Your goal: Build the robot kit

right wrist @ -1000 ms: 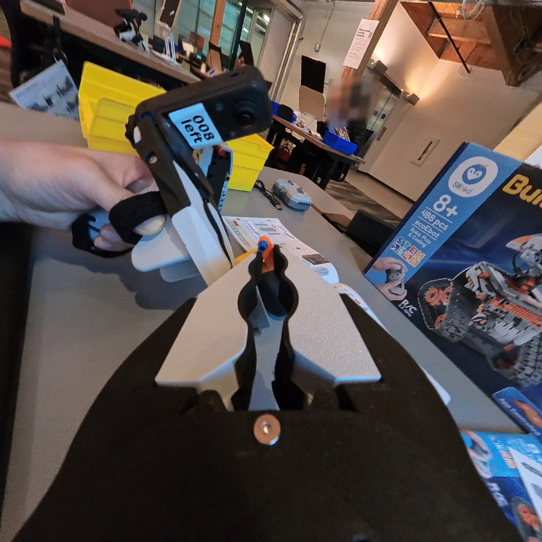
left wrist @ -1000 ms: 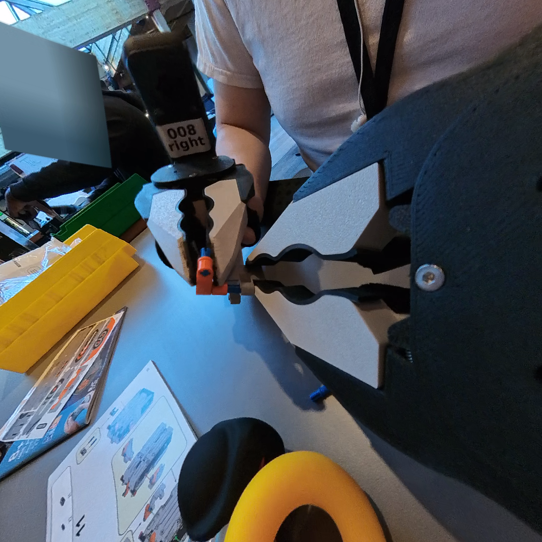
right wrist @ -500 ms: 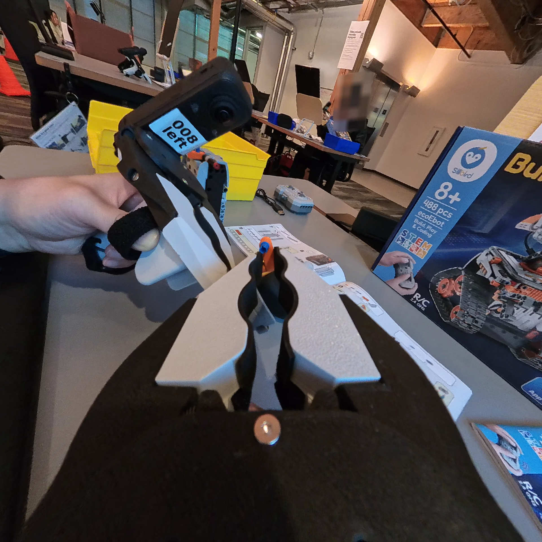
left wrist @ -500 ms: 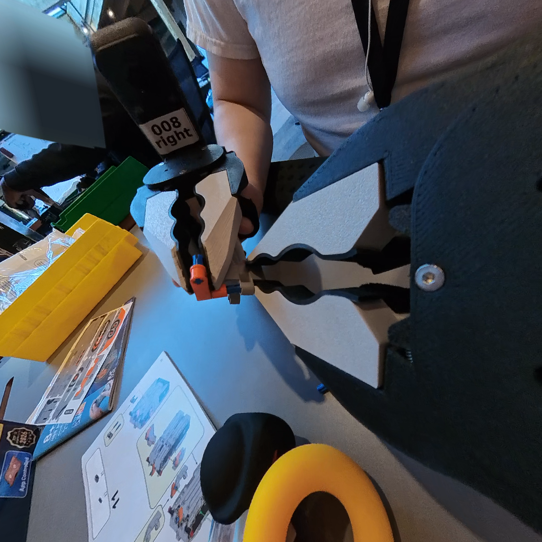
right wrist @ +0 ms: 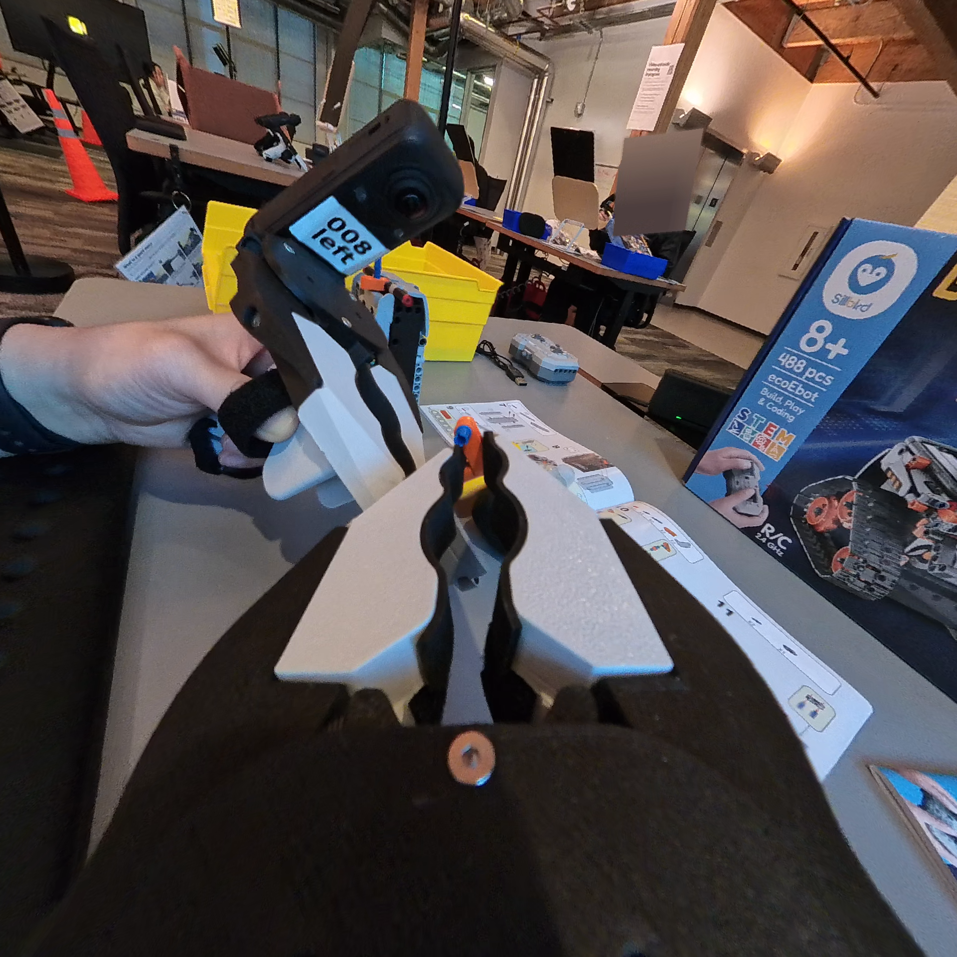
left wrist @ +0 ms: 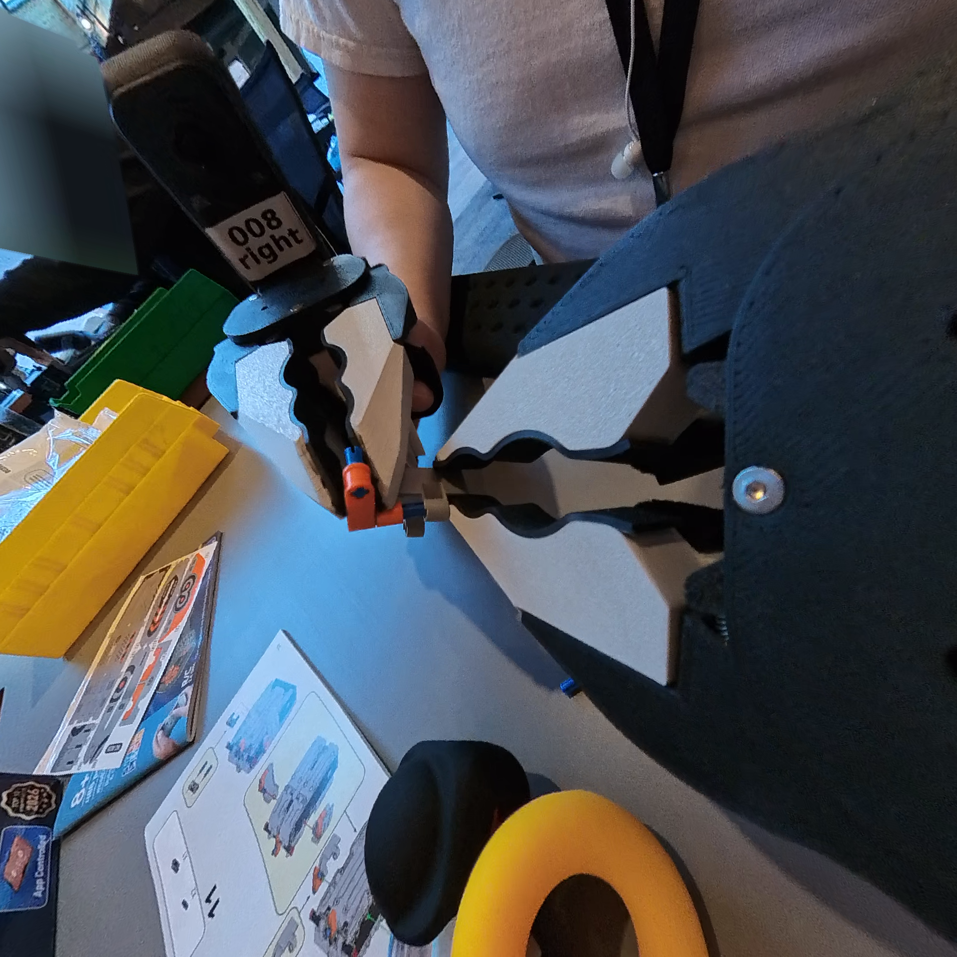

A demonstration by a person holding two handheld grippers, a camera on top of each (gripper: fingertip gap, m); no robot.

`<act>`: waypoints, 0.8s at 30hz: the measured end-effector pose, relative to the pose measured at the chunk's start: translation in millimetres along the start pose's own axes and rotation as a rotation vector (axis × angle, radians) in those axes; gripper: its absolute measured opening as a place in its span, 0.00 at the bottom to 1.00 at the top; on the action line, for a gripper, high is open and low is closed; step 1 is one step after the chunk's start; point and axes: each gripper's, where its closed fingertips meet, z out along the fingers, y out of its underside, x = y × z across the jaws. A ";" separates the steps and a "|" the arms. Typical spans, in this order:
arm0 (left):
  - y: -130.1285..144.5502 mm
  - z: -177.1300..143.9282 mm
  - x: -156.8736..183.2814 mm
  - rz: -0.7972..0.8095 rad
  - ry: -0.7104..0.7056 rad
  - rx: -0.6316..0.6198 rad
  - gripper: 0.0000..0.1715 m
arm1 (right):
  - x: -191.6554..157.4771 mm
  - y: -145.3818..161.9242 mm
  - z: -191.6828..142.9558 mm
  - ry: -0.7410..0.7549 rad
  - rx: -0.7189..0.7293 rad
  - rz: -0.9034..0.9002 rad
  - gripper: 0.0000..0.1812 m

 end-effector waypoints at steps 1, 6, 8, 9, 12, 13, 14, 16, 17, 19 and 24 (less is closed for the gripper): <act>0.1 0.3 -0.1 0.010 -0.007 -0.003 0.04 | -0.2 -0.1 -0.3 0.004 -0.002 -0.017 0.03; 1.2 1.4 -1.2 0.001 -0.008 -0.005 0.04 | -3.0 0.1 -0.6 0.036 -0.017 -0.101 0.03; 1.5 1.8 -2.4 -0.013 -0.010 -0.004 0.04 | -2.1 2.0 0.0 0.062 -0.033 -0.128 0.03; 1.3 1.7 -2.6 -0.018 -0.009 -0.001 0.04 | -1.8 2.3 0.2 0.069 -0.036 -0.130 0.03; 0.8 1.1 -4.1 -0.012 -0.023 0.002 0.04 | 1.6 4.5 0.7 0.085 -0.046 -0.083 0.03; 0.7 1.1 -4.3 -0.010 -0.027 0.001 0.04 | 2.0 4.7 0.8 0.086 -0.049 -0.074 0.03; 0.9 1.0 -5.1 -0.007 -0.034 -0.001 0.04 | 2.2 4.8 1.1 0.090 -0.053 -0.076 0.03; 2.9 1.6 -8.1 0.012 -0.067 -0.017 0.04 | 1.4 6.3 2.4 0.096 -0.071 -0.075 0.03; 3.4 1.8 -9.4 0.023 -0.083 -0.022 0.04 | 1.4 7.0 2.9 0.098 -0.081 -0.077 0.03; 4.1 1.5 -12.2 0.035 -0.110 -0.030 0.04 | 3.4 9.4 3.5 0.109 -0.108 -0.078 0.03; 9.2 2.4 -21.6 0.086 -0.205 -0.075 0.04 | 6.7 17.7 5.3 0.130 -0.185 -0.120 0.03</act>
